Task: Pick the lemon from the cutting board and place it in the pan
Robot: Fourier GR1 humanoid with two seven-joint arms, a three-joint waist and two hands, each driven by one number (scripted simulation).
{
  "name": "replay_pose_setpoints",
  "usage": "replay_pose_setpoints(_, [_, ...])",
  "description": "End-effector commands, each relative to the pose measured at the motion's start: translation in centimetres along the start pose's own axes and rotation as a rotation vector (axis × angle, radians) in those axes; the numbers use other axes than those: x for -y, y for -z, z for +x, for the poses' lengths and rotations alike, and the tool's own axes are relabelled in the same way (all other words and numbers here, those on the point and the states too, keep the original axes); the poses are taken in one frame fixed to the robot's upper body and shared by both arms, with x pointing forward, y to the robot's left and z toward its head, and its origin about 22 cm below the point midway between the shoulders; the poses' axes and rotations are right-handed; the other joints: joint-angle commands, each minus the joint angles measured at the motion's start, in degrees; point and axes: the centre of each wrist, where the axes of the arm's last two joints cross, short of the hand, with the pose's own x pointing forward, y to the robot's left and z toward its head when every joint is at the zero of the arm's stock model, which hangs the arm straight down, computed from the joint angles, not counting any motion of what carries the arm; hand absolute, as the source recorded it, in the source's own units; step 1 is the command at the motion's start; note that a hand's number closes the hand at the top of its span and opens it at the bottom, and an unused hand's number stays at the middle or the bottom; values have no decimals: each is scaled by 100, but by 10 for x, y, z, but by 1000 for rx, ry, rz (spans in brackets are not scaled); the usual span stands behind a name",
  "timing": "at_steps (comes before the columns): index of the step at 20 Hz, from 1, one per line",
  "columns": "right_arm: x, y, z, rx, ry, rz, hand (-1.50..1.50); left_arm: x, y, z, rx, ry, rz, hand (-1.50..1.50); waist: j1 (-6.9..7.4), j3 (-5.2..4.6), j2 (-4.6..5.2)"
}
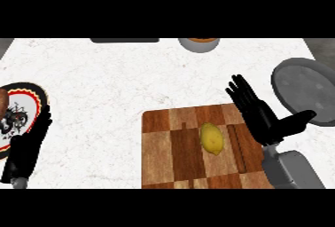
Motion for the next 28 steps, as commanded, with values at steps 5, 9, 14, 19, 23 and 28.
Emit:
replay_pose_setpoints(5, [-42, 56, 83, 146, -616, 303, 150, 76, 3, 46, 95, -282, -308, 0, 291, 4, -152])
replay_pose_setpoints(9, [-28, 58, 122, 334, -1113, 236, -150, 106, -10, 49, 59, -402, -411, 0, 140, 7, -228])
replay_pose_setpoints(14, [-61, 37, 72, 527, -1092, 269, -150, 107, 3, 78, 57, -435, -418, 0, 88, 61, -150])
replay_pose_setpoints(19, [-69, 47, 71, 157, -1499, 450, -150, 102, 2, 71, 48, -433, -434, 0, 158, 32, -189])
replay_pose_setpoints(23, [-86, 48, 71, -64, -1852, 507, -150, 107, 3, 70, 36, -420, -431, 0, 169, 4, -237])
replay_pose_setpoints(28, [-151, 44, 58, -264, -2091, 532, -150, 111, -2, 77, 41, -448, -434, 0, 225, 23, -244])
